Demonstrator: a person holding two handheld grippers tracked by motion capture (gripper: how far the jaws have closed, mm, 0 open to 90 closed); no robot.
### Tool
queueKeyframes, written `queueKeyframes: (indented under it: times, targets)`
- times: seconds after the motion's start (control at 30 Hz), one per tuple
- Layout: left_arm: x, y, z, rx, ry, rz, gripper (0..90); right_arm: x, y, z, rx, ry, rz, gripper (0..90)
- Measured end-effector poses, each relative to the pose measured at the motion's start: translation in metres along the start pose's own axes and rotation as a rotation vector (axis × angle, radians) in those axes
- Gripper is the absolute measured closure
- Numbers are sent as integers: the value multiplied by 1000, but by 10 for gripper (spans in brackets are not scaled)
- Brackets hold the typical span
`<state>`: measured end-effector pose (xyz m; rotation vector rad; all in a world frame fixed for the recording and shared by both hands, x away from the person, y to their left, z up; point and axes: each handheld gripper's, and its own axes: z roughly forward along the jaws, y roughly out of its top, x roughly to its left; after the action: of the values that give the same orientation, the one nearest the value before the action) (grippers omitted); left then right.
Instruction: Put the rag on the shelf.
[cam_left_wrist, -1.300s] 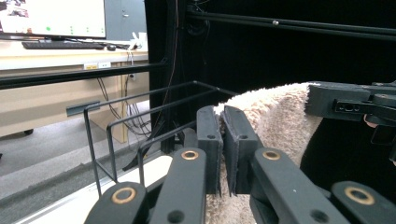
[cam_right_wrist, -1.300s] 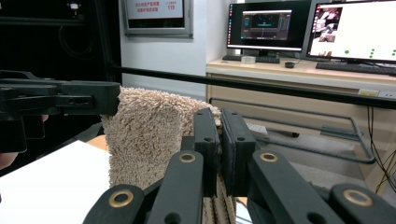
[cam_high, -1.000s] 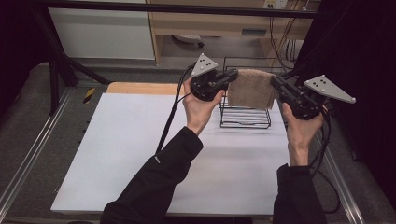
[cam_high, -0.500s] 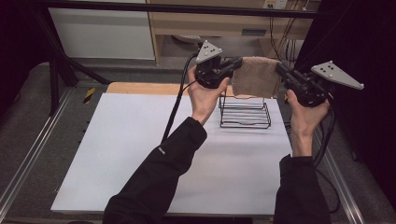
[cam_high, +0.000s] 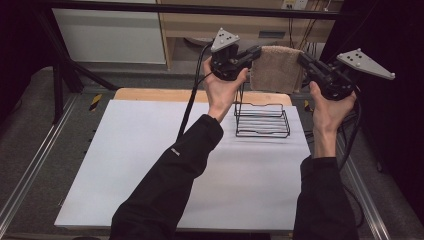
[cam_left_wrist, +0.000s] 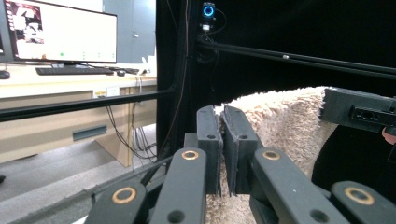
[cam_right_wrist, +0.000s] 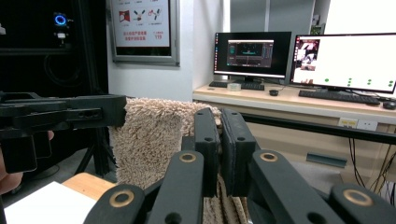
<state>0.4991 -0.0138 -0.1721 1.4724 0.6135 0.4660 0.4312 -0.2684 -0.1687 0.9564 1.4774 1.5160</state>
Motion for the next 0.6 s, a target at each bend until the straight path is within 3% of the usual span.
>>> queueKeyframes:
  times: [0.47, 0.6]
  targets:
    - [13, 7, 17, -3, 48, 30, 857, -12, 4, 31, 2, -12, 7, 862]
    - [21, 5, 22, 0, 42, -12, 856, -16, 2, 39, 7, -16, 7, 862]
